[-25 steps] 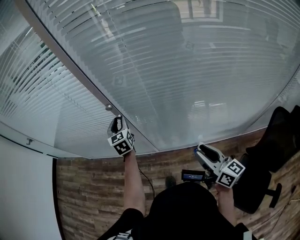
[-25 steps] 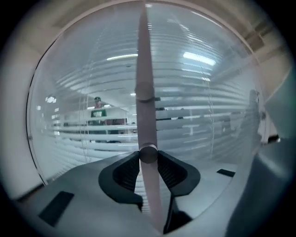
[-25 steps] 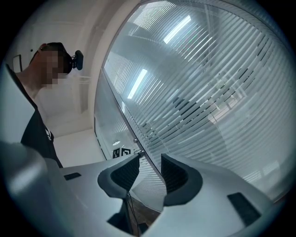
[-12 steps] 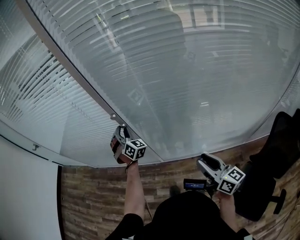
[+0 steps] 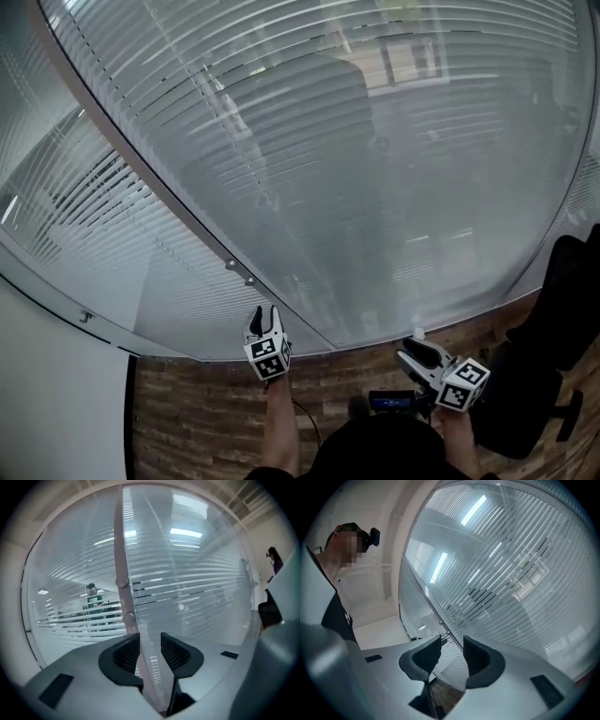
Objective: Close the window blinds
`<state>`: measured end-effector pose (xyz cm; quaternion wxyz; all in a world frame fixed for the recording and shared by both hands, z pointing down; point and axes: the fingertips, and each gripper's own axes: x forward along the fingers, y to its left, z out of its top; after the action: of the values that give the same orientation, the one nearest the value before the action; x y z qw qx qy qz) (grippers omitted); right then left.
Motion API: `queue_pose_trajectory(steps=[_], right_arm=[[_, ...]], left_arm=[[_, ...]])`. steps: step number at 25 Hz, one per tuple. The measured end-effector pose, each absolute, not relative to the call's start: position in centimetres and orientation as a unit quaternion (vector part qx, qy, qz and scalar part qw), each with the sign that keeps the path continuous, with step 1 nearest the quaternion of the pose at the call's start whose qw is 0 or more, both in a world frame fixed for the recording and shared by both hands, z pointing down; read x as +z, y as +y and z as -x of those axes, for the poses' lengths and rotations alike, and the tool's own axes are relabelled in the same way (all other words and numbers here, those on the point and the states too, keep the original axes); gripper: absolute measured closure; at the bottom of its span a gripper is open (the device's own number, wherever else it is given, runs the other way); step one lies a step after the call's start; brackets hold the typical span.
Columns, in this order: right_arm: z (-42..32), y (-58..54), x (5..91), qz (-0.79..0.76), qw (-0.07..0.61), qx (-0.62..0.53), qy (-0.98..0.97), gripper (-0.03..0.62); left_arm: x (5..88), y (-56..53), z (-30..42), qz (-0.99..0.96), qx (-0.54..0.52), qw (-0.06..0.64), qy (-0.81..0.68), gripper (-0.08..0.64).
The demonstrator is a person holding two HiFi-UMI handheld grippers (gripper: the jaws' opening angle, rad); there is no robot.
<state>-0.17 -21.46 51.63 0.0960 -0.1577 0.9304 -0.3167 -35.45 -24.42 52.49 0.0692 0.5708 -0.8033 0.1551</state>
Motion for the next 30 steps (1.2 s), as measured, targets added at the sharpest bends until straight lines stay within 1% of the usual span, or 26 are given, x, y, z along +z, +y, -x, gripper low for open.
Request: queue_pose_trajectory(steps=[3, 6, 9, 14, 18, 22, 27, 30], right_arm=[[-0.1, -19.9, 50.9, 0.145, 0.098, -0.340, 0.924, 0.442], [-0.5, -20.8, 49.7, 0.133, 0.094, -0.337, 0.927, 0.442], [-0.4, -21.6, 47.5, 0.136, 0.094, -0.321, 0.932, 0.442], [-1.2, -19.3, 44.9, 0.169, 0.102, -0.308, 0.931, 0.442], [-2.1, -14.9, 44.8, 0.207, 0.097, -0.292, 0.929, 0.442], [-3.8, -7.2, 45.2, 0.247, 0.071, -0.291, 0.922, 0.442], [-4.7, -0.3, 46.0, 0.289, 0.070, -0.298, 0.907, 0.442], [-6.4, 4.5, 46.0, 0.311, 0.062, -0.304, 0.898, 0.442]], left_arm=[[50.7, -21.0, 31.0, -0.638, 0.104, 0.087, -0.758, 0.413], [48.4, -18.7, 27.1, -0.682, 0.096, 0.080, -0.720, 0.413], [46.1, -16.9, 26.2, -0.700, 0.103, 0.068, -0.703, 0.413], [43.7, -14.8, 25.7, -0.730, 0.079, 0.063, -0.676, 0.414], [43.0, -11.3, 23.0, -0.777, 0.075, 0.035, -0.624, 0.414], [44.5, -5.4, 20.1, -0.816, 0.044, 0.055, -0.573, 0.421], [44.9, -1.5, 20.0, -0.838, 0.010, 0.058, -0.542, 0.434], [44.8, 2.3, 17.7, -0.853, 0.006, 0.063, -0.518, 0.437]])
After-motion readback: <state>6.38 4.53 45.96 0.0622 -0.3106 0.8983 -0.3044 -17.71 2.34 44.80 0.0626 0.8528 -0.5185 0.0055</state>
